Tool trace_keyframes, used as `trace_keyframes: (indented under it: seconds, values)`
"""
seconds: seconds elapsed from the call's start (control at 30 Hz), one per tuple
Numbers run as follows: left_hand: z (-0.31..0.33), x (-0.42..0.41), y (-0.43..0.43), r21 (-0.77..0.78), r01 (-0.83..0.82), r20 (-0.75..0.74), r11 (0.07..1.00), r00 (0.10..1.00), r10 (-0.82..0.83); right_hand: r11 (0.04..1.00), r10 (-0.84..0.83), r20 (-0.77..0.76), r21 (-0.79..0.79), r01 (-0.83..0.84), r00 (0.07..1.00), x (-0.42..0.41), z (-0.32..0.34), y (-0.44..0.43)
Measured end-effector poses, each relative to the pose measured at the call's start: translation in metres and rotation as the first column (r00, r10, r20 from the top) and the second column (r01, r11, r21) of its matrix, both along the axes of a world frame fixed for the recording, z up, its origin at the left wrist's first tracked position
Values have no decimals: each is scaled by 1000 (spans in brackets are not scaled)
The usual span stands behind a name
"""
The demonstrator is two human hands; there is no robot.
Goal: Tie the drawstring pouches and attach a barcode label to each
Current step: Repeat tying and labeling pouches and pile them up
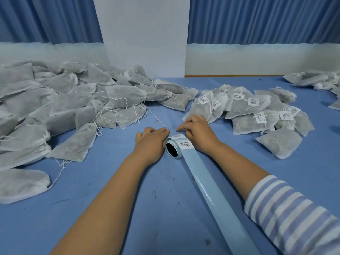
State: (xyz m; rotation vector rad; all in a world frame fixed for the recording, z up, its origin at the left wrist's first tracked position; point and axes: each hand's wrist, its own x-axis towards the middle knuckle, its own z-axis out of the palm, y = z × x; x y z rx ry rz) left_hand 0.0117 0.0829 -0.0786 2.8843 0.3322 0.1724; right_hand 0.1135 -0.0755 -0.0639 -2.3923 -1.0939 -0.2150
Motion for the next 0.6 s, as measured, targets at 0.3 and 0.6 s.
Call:
trace_keyframes:
  seconds: [0.3,0.6]
  values:
    - [3,-5,-2,-202,160,192,966,974,-122,996,90,-99,3,-90,991,0,-4,16]
    - [12,-7,-2,-345,292,367,892,917,-159,984,156,-179,120,-135,971,5,-1,27]
